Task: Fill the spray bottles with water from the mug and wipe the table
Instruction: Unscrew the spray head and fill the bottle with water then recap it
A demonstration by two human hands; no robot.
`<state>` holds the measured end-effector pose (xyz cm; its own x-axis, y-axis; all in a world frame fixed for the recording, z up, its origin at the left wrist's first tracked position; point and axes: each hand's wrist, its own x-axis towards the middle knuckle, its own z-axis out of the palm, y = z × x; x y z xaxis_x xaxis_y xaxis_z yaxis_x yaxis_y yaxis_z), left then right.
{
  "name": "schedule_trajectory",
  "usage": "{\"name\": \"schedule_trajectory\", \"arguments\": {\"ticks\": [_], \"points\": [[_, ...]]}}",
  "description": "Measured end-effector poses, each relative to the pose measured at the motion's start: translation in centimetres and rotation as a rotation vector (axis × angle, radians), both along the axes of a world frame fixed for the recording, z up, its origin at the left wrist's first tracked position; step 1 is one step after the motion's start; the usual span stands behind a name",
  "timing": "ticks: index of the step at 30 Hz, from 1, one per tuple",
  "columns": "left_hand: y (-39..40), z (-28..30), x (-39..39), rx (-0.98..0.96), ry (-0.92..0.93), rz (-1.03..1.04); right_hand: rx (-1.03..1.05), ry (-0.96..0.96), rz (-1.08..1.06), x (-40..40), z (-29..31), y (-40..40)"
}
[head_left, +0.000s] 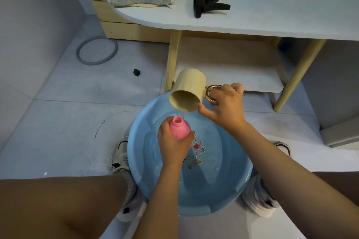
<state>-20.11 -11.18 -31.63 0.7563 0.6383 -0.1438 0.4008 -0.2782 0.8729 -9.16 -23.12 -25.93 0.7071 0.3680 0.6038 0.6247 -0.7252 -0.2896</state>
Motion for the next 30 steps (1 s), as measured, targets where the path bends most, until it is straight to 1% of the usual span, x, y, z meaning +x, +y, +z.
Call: {"name": "schedule_trajectory", "arguments": {"ticks": [2, 4, 6, 8, 9, 11, 15, 16, 17, 20, 21, 22, 24, 25, 28, 30], "points": [[0.1, -0.1, 0.0, -0.016, 0.000, 0.012, -0.024, 0.090, -0.082, 0.4, -1.0, -0.4], [0.3, -0.1, -0.1, -0.022, -0.002, 0.019, -0.117, 0.185, -0.161, 0.6, -2.3, -0.8], [0.6, -0.2, -0.1, -0.019, 0.001, 0.028, -0.254, 0.219, -0.213, 0.7, -3.3, -1.3], [0.9, -0.3, -0.1, -0.028, 0.015, 0.047, -0.479, 0.353, -0.245, 0.2, -4.0, -1.8], [1.1, -0.4, -0.2, -0.036, 0.025, 0.062, -0.575, 0.408, -0.245, -0.2, -4.6, -1.9], [1.3, -0.7, -0.2, -0.044, 0.034, 0.087, -0.701, 0.439, -0.236, -1.2, -5.6, -2.1], [1.6, -0.9, -0.5, -0.010, 0.038, 0.084, -0.806, 0.423, -0.262, -3.0, -7.5, -2.2], [1.6, -0.9, -0.6, -0.005, 0.037, 0.082, -0.848, 0.432, -0.237, -3.2, -8.0, -2.2], [1.7, -0.9, -0.7, -0.004, 0.034, 0.083, -0.890, 0.506, -0.189, -3.3, -8.5, -2.1], [1.9, -0.9, -0.8, -0.002, 0.039, 0.089, -1.021, 0.581, -0.101, -4.1, -9.7, -1.7], [1.9, -0.9, -0.9, -0.008, 0.041, 0.090, -0.996, 0.595, -0.052, -4.5, -9.3, -1.4], [2.0, -0.8, -0.9, -0.017, 0.045, 0.090, -0.932, 0.537, -0.011, -4.6, -9.0, -1.2], [2.1, -0.4, -0.9, -0.038, 0.061, 0.085, -0.906, 0.572, 0.078, -5.0, -8.4, -1.0], [2.1, -0.3, -0.9, -0.053, 0.065, 0.085, -0.907, 0.603, 0.039, -4.8, -8.3, -0.9], [2.0, -0.1, -0.9, -0.097, 0.065, 0.087, -0.808, 0.852, -0.171, -3.4, -7.5, -1.1], [1.9, -0.1, -1.0, -0.101, 0.069, 0.088, -0.596, 1.040, -0.264, -2.3, -7.4, -1.6]]}}
